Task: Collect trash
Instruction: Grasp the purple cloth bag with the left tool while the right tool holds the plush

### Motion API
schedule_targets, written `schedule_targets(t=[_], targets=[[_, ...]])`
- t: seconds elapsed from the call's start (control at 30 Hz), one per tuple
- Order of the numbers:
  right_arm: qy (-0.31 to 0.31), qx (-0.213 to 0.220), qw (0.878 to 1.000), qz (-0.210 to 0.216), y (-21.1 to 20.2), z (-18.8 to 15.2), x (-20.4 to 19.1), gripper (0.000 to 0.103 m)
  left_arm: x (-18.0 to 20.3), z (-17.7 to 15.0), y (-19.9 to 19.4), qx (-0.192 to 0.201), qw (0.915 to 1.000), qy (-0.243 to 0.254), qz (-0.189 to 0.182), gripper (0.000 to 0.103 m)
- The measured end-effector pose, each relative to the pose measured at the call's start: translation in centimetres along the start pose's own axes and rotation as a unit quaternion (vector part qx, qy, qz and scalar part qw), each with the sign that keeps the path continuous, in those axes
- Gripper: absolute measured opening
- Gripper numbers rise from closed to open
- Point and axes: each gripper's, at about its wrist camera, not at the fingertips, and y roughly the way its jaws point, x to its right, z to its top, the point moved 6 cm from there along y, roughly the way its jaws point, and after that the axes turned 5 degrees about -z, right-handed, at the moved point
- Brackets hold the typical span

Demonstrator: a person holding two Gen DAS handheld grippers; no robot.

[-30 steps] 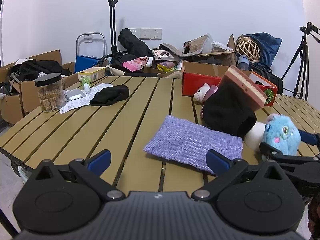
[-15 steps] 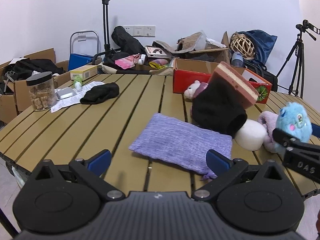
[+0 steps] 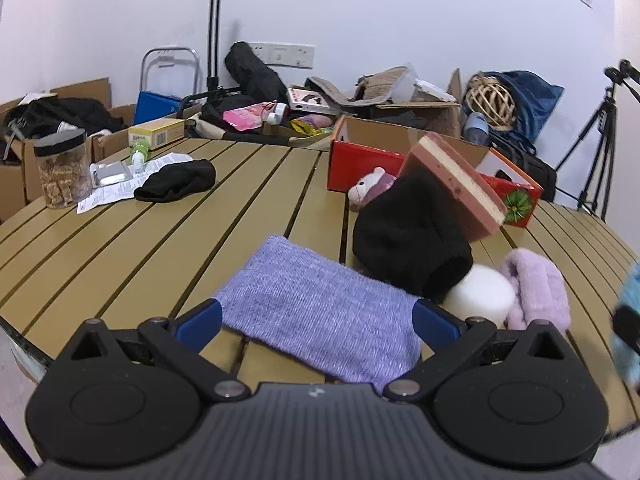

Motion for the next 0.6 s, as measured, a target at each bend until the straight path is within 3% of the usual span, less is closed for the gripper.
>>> schedule_targets(t=[0.23,0.6], targets=[[0.017,0.001,1.0,-0.016,-1.7,-0.5,2.6,0.083,0.3,-0.4,2.6,-0.032,0.999,-0.028,0.013,0.103],[0.016,0.001,1.0,-0.014,-2.5,-1.0,3.1,0.083,0.5,-0.8,4.6,-0.048,0.9972,-0.039,0.041,0.103]])
